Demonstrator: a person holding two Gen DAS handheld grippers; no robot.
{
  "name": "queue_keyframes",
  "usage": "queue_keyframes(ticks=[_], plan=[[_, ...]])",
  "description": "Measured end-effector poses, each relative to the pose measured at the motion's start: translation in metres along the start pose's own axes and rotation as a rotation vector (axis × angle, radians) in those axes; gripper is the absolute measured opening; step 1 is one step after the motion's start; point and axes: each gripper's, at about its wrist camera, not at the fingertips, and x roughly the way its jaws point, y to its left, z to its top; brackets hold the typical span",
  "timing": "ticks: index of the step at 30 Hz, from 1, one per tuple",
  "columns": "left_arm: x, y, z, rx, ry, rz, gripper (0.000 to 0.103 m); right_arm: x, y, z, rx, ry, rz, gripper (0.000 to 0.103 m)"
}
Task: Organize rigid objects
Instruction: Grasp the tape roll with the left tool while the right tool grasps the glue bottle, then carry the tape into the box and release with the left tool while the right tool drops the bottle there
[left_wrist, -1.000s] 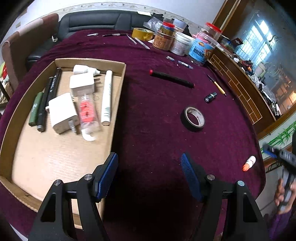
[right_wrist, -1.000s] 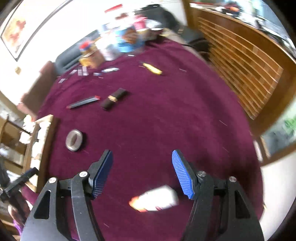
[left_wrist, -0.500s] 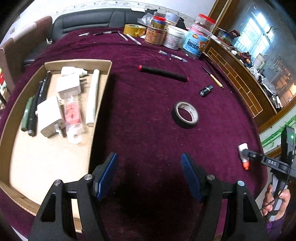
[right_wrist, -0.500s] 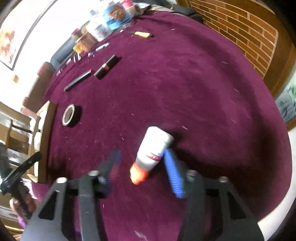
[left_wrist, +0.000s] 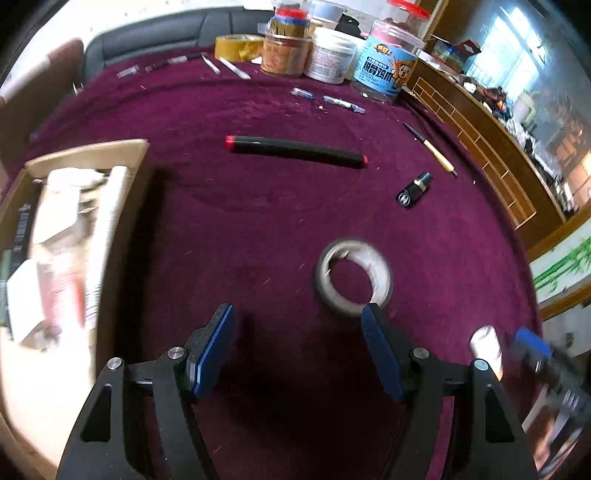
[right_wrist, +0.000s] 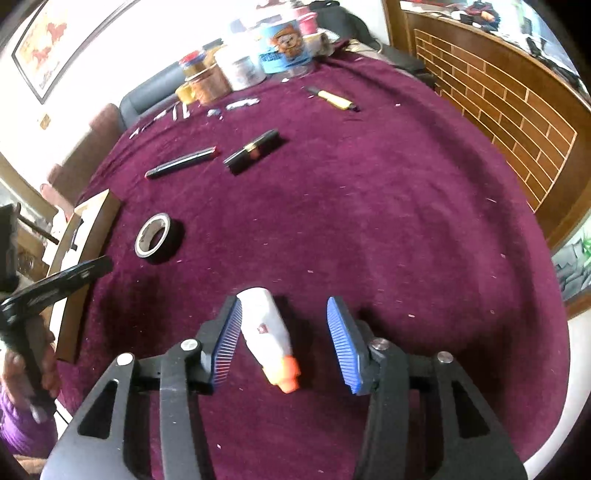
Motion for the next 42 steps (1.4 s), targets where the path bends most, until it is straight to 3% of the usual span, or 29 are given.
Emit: queue_keyframes(ticks=[3, 6, 8, 10, 11, 19, 27, 30, 33, 36, 42], plan=[[0.014, -0.002, 0.011, -0.016, -0.021, 0.021, 0.064, -0.005, -0.006, -0.004, 0.005, -0.005, 0.007, 0.047], [0.030, -0.013, 0.016, 0.072, -0.045, 0.100, 0.056, -0.005, -0.008, -0.005, 0.008, -0.010, 0.024, 0.047], [0.035, -0.025, 0.013, 0.167, -0.072, 0.187, 0.033, -0.003, -0.007, -0.005, -0.001, -0.007, 0.030, 0.047], [0.033, -0.029, 0.010, 0.184, -0.064, 0.155, 0.013, -0.001, -0.005, -0.006, -0.016, -0.005, 0.031, 0.047], [0.034, -0.032, 0.010, 0.188, -0.054, 0.148, 0.011, 0.000, -0.004, -0.007, -0.030, -0.002, 0.027, 0.047], [0.040, -0.047, 0.010, 0.243, -0.105, 0.209, 0.011, 0.012, 0.015, -0.011, -0.124, 0.012, 0.013, 0.047], [0.006, -0.033, -0.003, 0.170, -0.119, 0.093, 0.008, 0.029, 0.032, -0.015, -0.205, 0.031, -0.079, 0.047], [-0.014, -0.021, -0.010, 0.125, -0.124, 0.050, 0.008, 0.031, 0.039, -0.018, -0.242, 0.026, -0.124, 0.046], [-0.039, -0.002, -0.020, 0.082, -0.147, 0.013, 0.008, 0.030, 0.044, -0.019, -0.266, 0.021, -0.156, 0.025], [-0.063, 0.023, -0.030, 0.034, -0.166, -0.003, 0.008, 0.024, 0.047, -0.019, -0.256, 0.019, -0.129, 0.025], [-0.112, 0.087, -0.051, -0.063, -0.245, 0.089, 0.008, 0.006, 0.072, -0.012, -0.263, -0.004, -0.048, 0.024]])
